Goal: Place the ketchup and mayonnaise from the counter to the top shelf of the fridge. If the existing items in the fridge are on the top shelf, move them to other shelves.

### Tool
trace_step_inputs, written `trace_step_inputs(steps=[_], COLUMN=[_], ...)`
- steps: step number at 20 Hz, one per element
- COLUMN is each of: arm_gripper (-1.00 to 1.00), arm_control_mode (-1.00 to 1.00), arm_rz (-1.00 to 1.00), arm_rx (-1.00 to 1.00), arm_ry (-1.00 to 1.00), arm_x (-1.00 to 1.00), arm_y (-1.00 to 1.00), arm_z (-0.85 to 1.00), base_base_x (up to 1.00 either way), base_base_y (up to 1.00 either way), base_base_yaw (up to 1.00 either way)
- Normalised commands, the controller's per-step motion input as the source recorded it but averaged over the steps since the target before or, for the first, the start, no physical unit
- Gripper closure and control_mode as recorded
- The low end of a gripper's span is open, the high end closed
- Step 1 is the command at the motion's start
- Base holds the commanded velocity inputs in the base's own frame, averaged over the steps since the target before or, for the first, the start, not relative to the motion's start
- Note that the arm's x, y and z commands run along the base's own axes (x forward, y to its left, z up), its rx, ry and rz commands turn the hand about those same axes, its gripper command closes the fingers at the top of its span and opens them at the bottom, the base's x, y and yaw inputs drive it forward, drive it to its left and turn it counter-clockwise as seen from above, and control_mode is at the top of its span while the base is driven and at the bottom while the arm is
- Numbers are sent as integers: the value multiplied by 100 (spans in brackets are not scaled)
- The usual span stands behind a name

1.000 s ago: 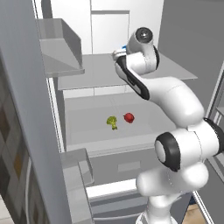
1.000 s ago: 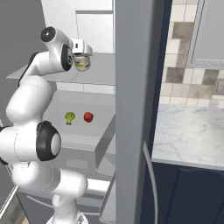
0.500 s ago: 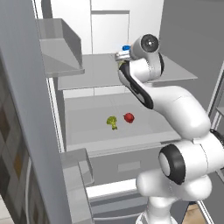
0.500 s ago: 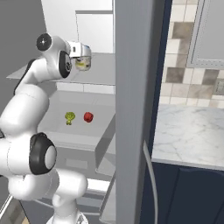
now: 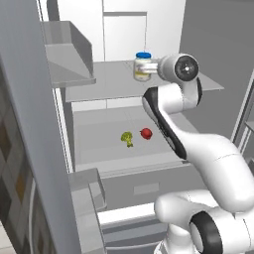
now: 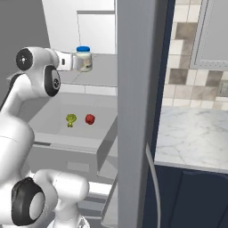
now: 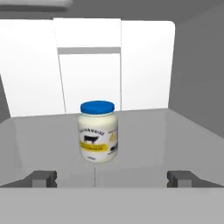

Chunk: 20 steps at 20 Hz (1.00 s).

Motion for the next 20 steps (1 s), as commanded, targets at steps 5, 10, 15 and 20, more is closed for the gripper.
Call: trace_step_inputs(steps=[5, 10, 15, 20], arm_gripper=[-100, -100, -100, -100], arm_control_mode=[-100, -100, -100, -100], arm_rz=[-4, 0, 0, 0], arm_rx=[14, 5, 0, 0], arm_ry=[4, 3, 0, 0], arm_x=[-100, -100, -100, -100], arm_y=[0, 0, 0, 0], arm_z=[72, 26, -44, -39], base_base_x=[0, 0, 0, 0], base_base_y=[0, 0, 0, 0], base_base_yaw=[0, 0, 0, 0])
